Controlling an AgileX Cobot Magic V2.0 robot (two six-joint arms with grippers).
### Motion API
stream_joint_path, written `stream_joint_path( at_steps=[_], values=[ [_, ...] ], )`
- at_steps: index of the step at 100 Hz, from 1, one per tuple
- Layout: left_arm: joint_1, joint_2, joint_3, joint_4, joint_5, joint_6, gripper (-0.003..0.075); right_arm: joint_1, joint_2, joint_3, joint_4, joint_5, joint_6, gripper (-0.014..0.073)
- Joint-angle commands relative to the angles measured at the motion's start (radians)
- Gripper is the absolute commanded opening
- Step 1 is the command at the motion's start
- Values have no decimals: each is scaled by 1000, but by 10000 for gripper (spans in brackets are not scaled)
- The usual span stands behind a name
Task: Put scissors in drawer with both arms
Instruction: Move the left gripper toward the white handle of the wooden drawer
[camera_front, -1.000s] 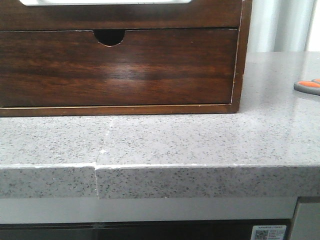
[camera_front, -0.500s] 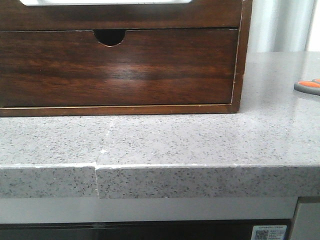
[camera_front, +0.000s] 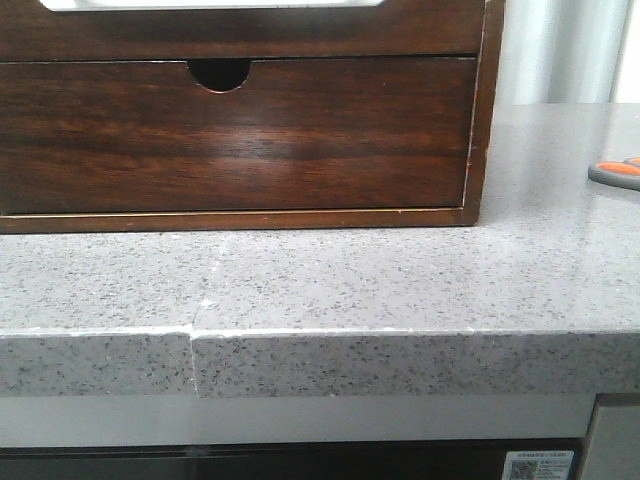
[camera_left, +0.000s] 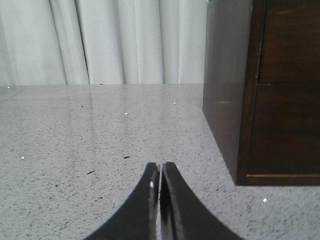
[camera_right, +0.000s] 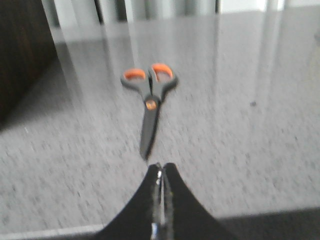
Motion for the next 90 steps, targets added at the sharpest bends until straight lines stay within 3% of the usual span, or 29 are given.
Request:
stream_joint_path(
  at_steps=[1, 23, 56, 78, 90],
  values=[
    [-7, -28, 20, -93, -108, -5, -22, -5, -18, 29, 21, -144, 1, -61],
    [-7, -28, -6, -270, -120, -5, -22, -5, -18, 15, 39, -326, 1, -61],
    [-7, 41, -241, -226, 49, -2, -22, -3, 65, -165, 39, -22, 1, -61],
    [-7, 89, -319, -223, -19, -2, -22, -3, 213, -242, 53, -7, 1, -61],
    [-7, 90, -319, -150, -28, -2, -19, -3, 229, -238, 53, 8, 1, -61]
  ],
)
